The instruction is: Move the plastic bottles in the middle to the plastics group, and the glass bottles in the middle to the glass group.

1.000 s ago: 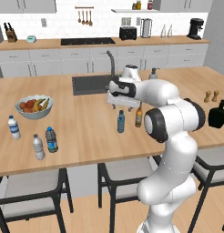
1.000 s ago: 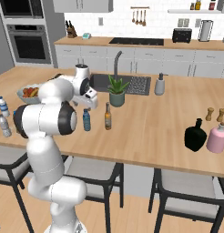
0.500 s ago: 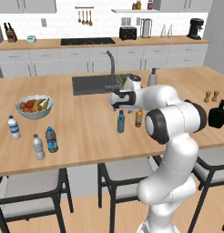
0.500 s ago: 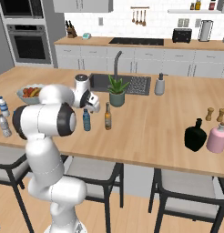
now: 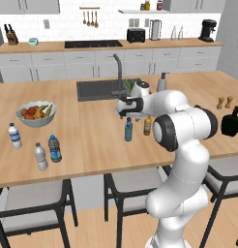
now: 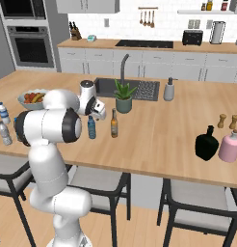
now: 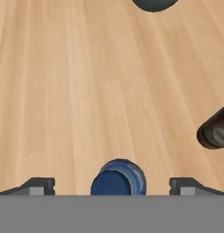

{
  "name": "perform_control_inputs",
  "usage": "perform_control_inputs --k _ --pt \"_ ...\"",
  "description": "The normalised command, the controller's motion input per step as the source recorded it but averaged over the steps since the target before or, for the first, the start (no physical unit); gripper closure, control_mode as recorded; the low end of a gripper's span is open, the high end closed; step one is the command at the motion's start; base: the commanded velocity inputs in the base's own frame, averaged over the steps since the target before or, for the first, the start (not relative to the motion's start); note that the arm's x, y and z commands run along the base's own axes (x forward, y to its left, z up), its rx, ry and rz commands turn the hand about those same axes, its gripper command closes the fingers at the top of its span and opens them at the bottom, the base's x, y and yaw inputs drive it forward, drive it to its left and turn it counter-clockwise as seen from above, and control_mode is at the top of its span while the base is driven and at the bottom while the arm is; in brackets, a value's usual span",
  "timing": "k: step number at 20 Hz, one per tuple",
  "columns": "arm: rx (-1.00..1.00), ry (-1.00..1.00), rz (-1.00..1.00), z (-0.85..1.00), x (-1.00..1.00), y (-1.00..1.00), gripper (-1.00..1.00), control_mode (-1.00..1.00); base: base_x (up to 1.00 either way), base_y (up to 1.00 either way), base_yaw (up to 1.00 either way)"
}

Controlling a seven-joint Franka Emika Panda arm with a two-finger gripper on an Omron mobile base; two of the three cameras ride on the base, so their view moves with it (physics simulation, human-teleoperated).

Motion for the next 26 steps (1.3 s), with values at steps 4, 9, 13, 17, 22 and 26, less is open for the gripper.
perform_control_inputs --k 4,9,13,17,22,26 --pt "0.0 0.0 0.0 -0.05 0.0 0.0 -1.0 -1.0 0.0 0.0 0.0" --pt "0.0 0.01 0.0 -0.16 0.1 0.0 -1.0 -1.0 0.0 0.0 0.0" --pt "0.0 0.01 0.0 -0.07 0.06 0.0 -1.0 -1.0 0.0 0.0 0.0" --pt "0.0 0.05 0.0 -0.04 0.0 0.01 -1.0 -1.0 0.0 0.0 0.0" --pt "0.0 0.17 0.0 -0.13 0.0 0.04 1.0 -1.0 0.0 0.0 0.0" --pt "0.0 0.08 0.0 -0.15 0.02 0.02 1.0 -1.0 0.0 0.0 0.0"
